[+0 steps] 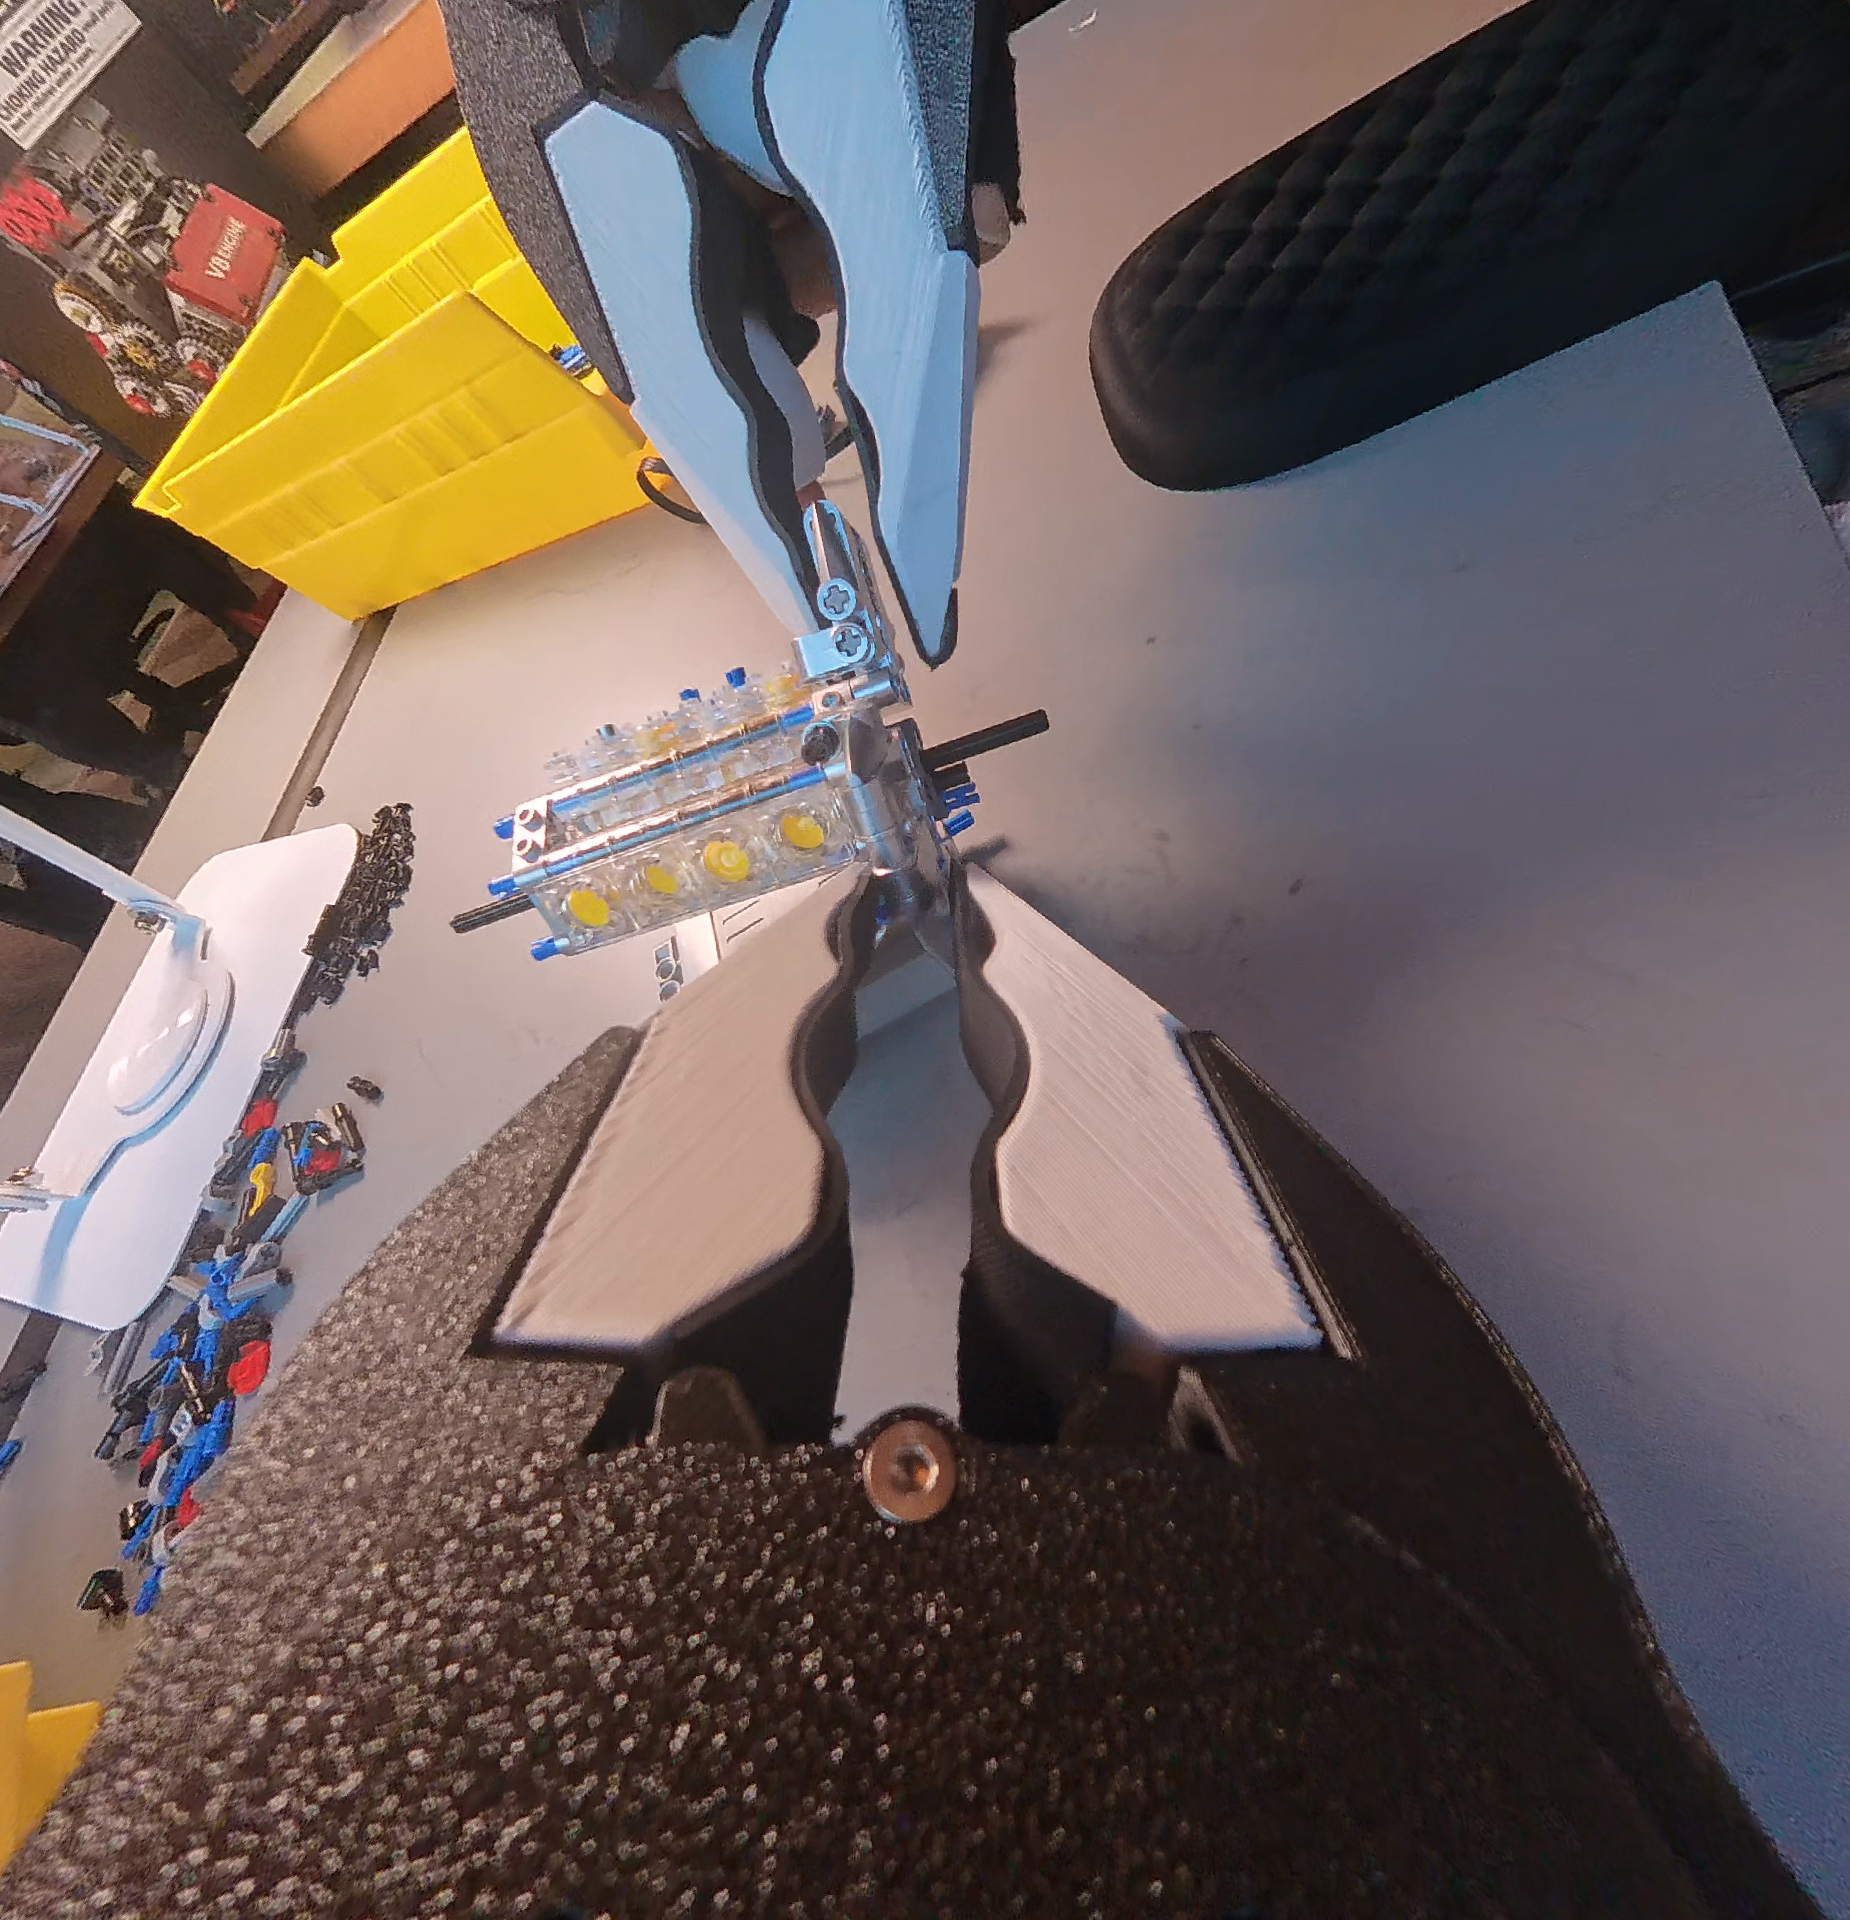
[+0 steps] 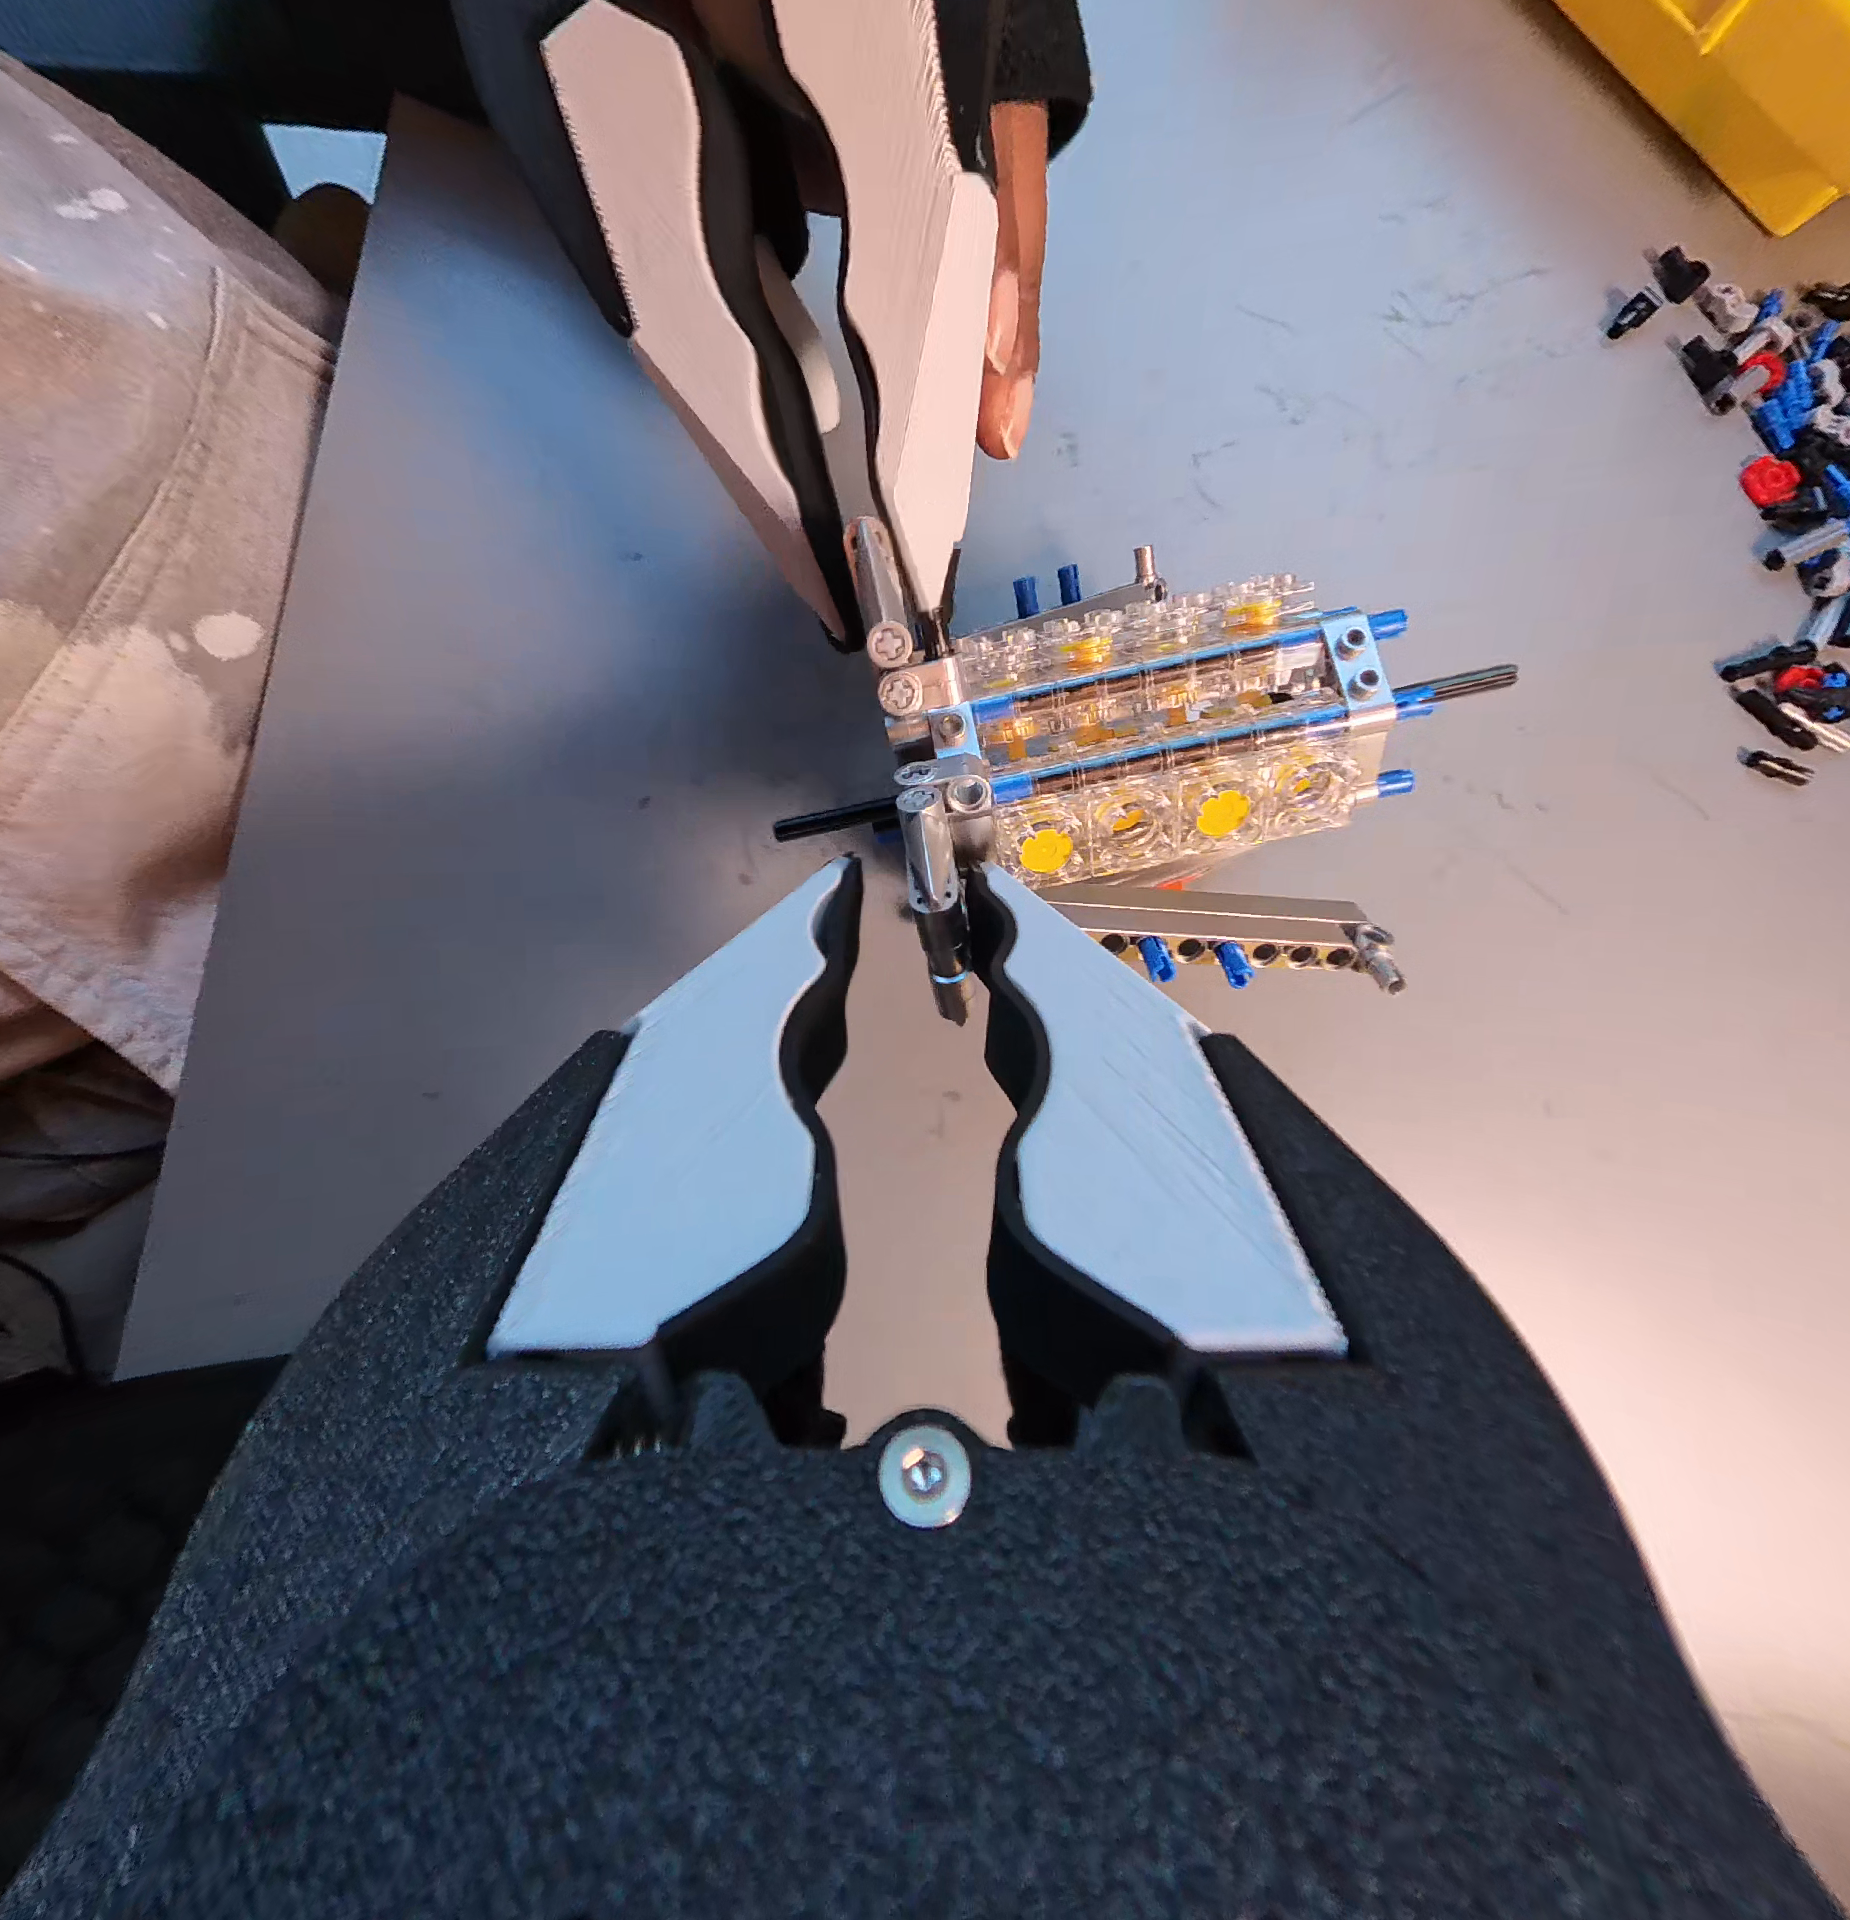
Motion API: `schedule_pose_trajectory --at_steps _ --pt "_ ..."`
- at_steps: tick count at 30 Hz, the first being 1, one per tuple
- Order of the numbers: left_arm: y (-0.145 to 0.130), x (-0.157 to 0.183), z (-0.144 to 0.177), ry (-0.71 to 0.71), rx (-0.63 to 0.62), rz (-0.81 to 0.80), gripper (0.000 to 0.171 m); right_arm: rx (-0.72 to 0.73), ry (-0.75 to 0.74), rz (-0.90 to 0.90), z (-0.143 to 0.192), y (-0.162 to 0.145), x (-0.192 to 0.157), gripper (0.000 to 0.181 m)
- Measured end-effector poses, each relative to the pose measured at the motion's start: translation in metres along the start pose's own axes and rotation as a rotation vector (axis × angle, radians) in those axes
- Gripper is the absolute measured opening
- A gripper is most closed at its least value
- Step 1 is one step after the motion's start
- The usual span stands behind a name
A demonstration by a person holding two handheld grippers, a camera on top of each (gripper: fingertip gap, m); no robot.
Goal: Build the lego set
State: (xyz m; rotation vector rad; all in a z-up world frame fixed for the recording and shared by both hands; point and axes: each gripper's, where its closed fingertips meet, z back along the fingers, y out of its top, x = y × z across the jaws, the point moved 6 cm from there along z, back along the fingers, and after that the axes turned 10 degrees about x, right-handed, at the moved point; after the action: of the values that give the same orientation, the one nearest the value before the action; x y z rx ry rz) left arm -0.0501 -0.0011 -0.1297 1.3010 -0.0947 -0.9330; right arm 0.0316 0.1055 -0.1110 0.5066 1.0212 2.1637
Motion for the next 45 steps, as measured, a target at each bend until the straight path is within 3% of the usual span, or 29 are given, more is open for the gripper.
schedule_pose_trajectory --at_steps 6,22,27,32,38,41,43,45 --pt "0.0 0.0 -0.003 0.0 0.014 0.001 0.01 -0.134 0.087 0.038 0.002 0.003 0.001 0.035" --pt "0.005 0.007 -0.01 -0.021 0.034 -0.02 0.009 -0.591 0.327 0.303 0.001 0.021 0.009 0.051" --pt "0.009 0.007 -0.013 -0.019 0.055 -0.012 0.007 -0.648 0.341 0.307 0.001 0.02 0.017 0.059" --pt "0.007 0.009 -0.009 -0.027 0.055 -0.026 0.003 -0.447 0.213 0.144 0.009 0.023 0.017 0.066" --pt "-0.004 -0.016 0.01 0.051 0.035 0.06 0.005 -0.136 -0.103 -0.193 0.049 -0.003 0.014 0.073" --pt "-0.025 -0.025 0.007 0.04 -0.032 0.091 0.019 -0.038 -0.334 -0.384 0.051 -0.025 0.005 0.073" --pt "-0.037 -0.031 0.0 0.015 -0.079 0.077 0.034 0.053 -0.405 -0.595 0.04 -0.035 -0.006 0.094" --pt "-0.046 -0.04 -0.008 -0.032 -0.117 0.081 0.054 0.141 -0.49 -0.722 0.029 -0.041 -0.012 0.102"
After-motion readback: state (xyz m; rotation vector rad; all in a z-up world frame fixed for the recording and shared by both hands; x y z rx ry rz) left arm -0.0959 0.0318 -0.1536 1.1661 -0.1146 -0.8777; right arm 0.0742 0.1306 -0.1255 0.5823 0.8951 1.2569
